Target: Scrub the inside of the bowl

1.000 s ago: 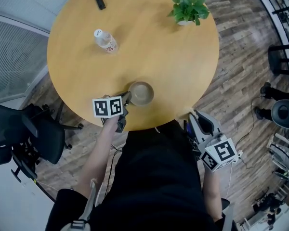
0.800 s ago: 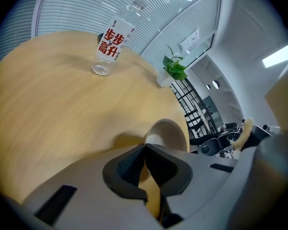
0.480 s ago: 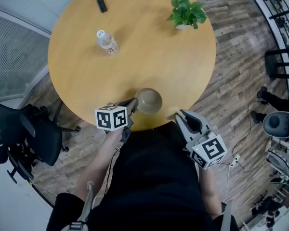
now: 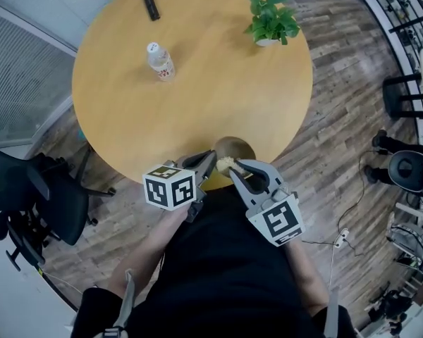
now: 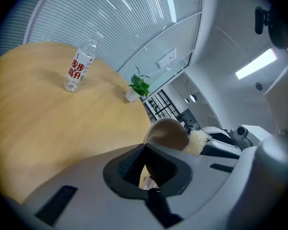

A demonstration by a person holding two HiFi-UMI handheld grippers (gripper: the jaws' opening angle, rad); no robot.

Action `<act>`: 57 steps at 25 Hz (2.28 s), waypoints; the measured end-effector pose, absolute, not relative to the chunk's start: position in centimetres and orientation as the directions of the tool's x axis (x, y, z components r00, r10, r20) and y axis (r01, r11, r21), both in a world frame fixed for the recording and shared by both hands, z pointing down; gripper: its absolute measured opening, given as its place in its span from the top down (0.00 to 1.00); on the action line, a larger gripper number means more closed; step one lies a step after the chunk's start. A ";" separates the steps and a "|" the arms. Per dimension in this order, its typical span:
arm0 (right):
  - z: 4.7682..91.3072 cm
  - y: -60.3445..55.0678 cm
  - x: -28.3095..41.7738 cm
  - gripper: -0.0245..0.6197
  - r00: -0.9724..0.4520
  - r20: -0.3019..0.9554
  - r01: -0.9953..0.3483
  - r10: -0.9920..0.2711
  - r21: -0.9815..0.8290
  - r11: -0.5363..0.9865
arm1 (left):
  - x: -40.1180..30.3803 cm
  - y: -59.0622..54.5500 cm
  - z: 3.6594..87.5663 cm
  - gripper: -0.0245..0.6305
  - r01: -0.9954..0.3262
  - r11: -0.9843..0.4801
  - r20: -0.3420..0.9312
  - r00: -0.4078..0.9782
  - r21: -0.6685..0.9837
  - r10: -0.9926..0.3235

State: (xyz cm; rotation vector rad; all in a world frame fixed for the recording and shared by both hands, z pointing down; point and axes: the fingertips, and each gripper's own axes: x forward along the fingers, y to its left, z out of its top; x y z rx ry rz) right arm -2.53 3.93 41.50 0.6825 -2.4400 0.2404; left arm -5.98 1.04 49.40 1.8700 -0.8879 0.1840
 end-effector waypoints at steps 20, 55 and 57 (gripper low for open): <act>42.7 4.0 -3.8 0.88 -0.667 0.609 -0.271 -0.430 0.339 0.901 | -7.3 -1.1 44.9 0.94 -0.747 -0.237 0.538 0.626 0.621 -0.564; 43.6 4.5 -2.5 0.88 -0.576 0.682 -0.042 -0.452 0.527 0.849 | -8.4 -1.2 43.9 0.94 -0.744 -0.239 0.502 0.616 0.624 -0.607; 43.2 4.4 -2.9 0.88 -0.602 0.660 -0.121 -0.449 0.481 0.868 | -8.3 -1.3 43.9 0.94 -0.726 -0.223 0.486 0.623 0.650 -0.613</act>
